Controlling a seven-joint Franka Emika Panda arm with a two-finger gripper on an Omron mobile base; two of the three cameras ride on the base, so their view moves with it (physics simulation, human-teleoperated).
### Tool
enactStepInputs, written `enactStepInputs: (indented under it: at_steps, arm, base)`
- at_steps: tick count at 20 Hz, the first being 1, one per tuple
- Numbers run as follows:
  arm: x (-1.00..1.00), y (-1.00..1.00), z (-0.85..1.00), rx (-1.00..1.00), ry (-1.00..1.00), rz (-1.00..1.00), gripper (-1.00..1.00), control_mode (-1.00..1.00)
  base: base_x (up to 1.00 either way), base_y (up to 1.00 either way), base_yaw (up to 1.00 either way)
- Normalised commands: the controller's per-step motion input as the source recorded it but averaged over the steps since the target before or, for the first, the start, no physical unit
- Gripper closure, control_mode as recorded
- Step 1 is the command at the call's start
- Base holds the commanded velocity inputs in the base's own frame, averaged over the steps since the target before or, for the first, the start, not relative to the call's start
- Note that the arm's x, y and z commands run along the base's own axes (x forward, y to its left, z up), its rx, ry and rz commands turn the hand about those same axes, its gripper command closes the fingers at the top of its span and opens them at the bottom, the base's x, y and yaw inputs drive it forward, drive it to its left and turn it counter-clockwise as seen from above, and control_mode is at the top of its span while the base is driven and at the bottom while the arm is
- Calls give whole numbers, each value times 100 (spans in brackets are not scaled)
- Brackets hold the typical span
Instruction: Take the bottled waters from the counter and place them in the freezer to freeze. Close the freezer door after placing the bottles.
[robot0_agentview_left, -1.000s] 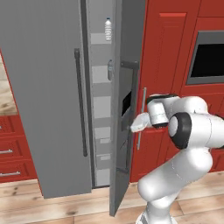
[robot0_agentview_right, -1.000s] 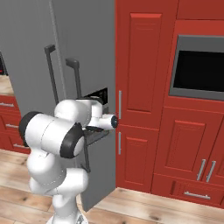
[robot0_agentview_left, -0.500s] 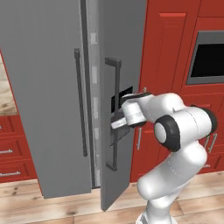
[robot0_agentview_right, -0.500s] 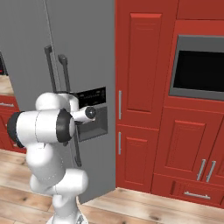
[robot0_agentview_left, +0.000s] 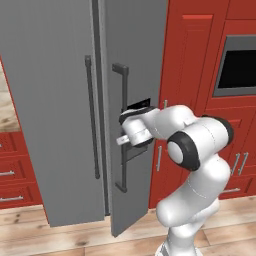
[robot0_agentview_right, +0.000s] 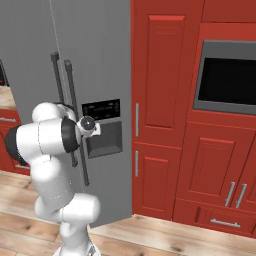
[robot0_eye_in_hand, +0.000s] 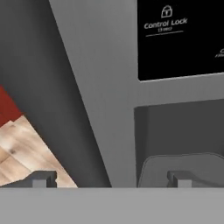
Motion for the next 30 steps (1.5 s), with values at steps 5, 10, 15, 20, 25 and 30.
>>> enactStepInputs:
  at_steps: [5,10,15,20,25,30]
  arm:
    - [24,10,0,-4,4,-11,-100,-100]
    - [38,17,2,-5,5,-16,-100,-100]
    - [45,7,5,-2,8,-12,-100,-100]
    - [48,7,1,-3,2,-11,-100,-100]
    - [49,0,9,-3,4,-9,-100,-100]
    - [36,0,13,-3,2,-4,-100,-100]
  base:
    - [0,0,0]
    - [0,0,0]
    - [0,0,0]
    - [0,0,0]
    - [0,0,0]
    - [0,0,0]
